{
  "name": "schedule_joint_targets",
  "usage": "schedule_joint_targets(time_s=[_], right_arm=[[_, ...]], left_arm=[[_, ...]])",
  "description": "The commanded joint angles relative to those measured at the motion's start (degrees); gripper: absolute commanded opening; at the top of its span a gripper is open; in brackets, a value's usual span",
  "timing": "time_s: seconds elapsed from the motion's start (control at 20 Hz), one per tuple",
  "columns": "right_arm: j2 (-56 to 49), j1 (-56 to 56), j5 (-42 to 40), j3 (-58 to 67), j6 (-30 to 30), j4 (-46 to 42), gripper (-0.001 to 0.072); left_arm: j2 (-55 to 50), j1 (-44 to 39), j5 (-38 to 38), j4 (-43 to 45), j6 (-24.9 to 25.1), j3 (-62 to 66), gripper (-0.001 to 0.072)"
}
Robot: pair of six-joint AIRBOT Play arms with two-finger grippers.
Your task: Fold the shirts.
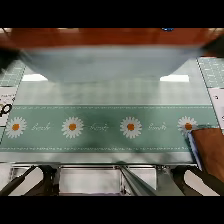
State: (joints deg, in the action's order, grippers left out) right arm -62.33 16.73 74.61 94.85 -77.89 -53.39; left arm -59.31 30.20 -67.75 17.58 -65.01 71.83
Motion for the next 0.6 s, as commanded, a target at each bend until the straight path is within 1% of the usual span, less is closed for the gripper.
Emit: schedule_joint_targets(time_s=[0.0,0.1,0.15,0.25,0.35,0.4,0.55], right_arm=[[3.7,-0.2,-0.3,19.5,-3.1,-6.5,0.0019],[7.9,-0.2,-1.1,22.5,-3.2,-8.4,0.0019],[10.4,-0.2,-1.6,22.5,-3.2,-9.8,0.0019],[15.0,-0.2,-1.1,22.5,-3.6,-12.7,0.0019],[19.1,-0.2,0.8,22.5,-4.0,-15.8,0.0019],[20.9,-0.2,2.4,22.5,-4.6,-17.9,0.0019],[25.6,-0.2,7.1,20.2,-6.3,-22.4,0.0019]], left_arm=[[7.3,0.5,6.1,4.7,-3.2,17.3,0.0021],[11.0,0.7,6.4,12.9,-3.7,22.7,0.0021],[13.3,1.1,6.6,16.3,-5.5,24.0,0.0021],[19.0,2.6,7.2,22.1,-6.3,24.4,0.0021],[24.1,2.6,7.1,28.2,-8.6,24.4,0.0021],[26.8,1.5,7.0,31.8,-8.9,24.4,0.0021],[33.8,-5.0,5.7,45.7,-14.0,24.3,0.0021]])
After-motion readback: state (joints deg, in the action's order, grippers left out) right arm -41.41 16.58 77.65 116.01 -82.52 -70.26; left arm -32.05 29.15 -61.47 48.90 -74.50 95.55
